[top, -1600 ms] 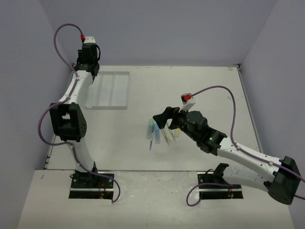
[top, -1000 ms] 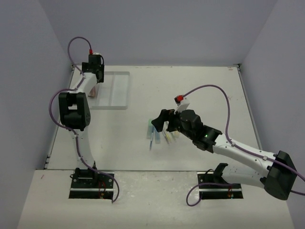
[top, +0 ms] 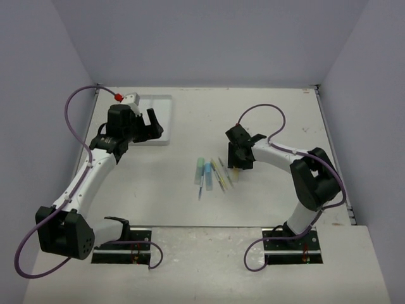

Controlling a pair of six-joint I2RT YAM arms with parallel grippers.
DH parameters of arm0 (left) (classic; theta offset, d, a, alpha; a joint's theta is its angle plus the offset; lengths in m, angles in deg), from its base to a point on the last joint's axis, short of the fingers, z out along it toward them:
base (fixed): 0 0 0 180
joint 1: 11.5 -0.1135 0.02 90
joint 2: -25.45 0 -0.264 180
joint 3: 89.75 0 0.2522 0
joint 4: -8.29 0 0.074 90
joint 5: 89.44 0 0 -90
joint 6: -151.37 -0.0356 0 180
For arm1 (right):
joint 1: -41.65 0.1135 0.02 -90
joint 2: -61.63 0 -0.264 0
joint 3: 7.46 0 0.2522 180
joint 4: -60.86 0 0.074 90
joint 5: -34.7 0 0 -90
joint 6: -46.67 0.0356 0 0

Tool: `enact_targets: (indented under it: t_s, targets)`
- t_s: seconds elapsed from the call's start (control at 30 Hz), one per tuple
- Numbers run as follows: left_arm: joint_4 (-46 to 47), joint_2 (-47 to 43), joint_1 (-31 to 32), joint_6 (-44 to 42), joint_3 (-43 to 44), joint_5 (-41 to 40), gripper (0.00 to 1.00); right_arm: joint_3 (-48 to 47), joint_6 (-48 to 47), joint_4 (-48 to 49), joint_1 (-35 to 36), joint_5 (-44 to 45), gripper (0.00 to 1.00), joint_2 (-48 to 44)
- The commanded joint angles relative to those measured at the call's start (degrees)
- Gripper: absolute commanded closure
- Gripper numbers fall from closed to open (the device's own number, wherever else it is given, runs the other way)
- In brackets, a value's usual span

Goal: Sort the stationery into containers
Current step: Pick up the pen from the center of the board, then place the pen in the storage box.

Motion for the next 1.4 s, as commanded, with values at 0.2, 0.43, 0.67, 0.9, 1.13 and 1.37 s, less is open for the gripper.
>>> enact_targets:
  t_s: [0.2,0.43,0.67,0.9,1.13,1.37]
  targets:
    - [3.55,-4.09,1.6,1.36,-1.27,4.75,0.0,-1.54,-0.1,-1.03,-0.46,-1.55,0.66,4.34]
    - [10.11,-0.69,7.69,5.44,-1.9,9.18,0.0,-0.87,-0.32,-2.43,-0.41,3.25,1.0,-1.68]
    - [33.75,6.26,15.99,15.79,-6.64,27.06,0.0,5.23,-8.84,12.79,5.45,-3.4,1.0,-23.32]
    - [56.4,13.8,21.53,26.87,-9.87,35.03,0.13,17.09,-8.47,30.09,7.49,-15.2,1.0,-38.59]
    - [58.65,18.32,24.88,28.48,-8.55,34.65,0.29,16.94,-8.2,30.42,7.54,-17.25,1.0,-39.87]
    - [59.57,21.37,25.72,28.81,-6.9,34.62,0.89,16.34,-8.21,30.43,7.63,-18.07,1.0,-39.38]
